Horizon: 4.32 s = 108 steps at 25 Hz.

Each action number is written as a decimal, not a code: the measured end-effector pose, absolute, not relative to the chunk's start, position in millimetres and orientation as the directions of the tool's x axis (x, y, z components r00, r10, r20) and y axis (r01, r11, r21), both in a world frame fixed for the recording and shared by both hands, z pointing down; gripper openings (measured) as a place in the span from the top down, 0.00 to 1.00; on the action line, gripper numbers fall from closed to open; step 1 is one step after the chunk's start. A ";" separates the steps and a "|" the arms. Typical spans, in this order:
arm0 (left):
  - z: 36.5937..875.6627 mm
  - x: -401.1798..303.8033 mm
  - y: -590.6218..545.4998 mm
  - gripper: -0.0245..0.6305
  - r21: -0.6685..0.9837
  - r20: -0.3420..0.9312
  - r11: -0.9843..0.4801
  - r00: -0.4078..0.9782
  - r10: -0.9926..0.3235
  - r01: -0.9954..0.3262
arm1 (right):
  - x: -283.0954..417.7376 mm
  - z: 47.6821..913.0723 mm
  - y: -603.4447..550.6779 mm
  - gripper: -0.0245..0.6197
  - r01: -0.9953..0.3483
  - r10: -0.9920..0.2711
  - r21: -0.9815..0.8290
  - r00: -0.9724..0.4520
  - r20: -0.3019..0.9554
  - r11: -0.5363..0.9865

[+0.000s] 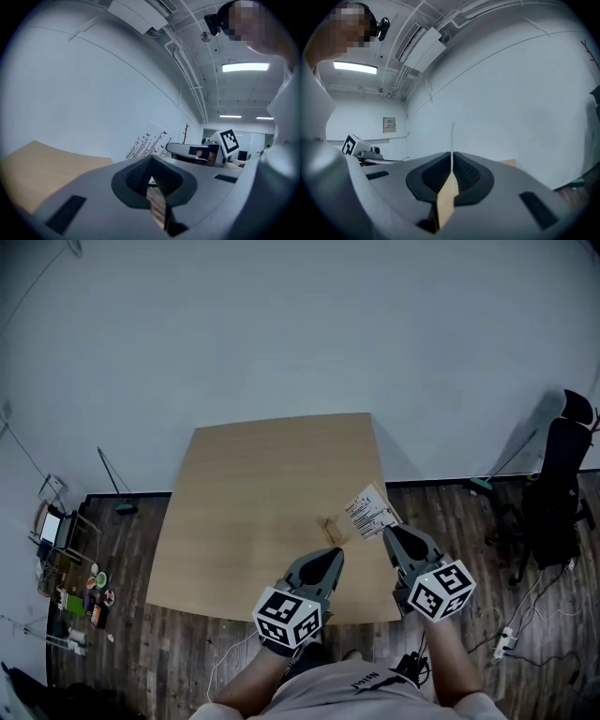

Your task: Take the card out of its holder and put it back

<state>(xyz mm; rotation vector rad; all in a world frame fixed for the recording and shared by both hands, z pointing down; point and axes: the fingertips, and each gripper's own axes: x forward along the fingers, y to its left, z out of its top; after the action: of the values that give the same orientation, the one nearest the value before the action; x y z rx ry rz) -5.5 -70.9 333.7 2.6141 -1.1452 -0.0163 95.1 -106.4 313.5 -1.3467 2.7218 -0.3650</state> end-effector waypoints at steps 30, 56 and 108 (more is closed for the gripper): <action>409.6 -87.8 -150.7 0.94 0.351 0.134 -0.545 0.617 -0.775 -0.761 | 47.6 437.6 -172.9 0.92 -0.822 -0.807 -0.244 -0.560 0.187 0.514; 521.9 -115.4 -222.9 0.94 0.366 0.290 -0.561 0.664 -0.689 -0.742 | 27.9 597.7 -237.5 0.92 -0.865 -0.808 -0.232 -0.499 0.314 0.444; 441.7 -33.1 -119.9 0.94 0.335 0.238 -0.602 0.684 -0.690 -0.724 | 55.2 473.6 -154.8 0.92 -0.826 -0.779 -0.281 -0.559 0.284 0.489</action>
<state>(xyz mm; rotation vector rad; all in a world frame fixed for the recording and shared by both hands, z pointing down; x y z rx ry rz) -33.1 -119.9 441.7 2.4917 -1.1020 0.1167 55.2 -154.8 473.6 -1.5219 2.8115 -0.6385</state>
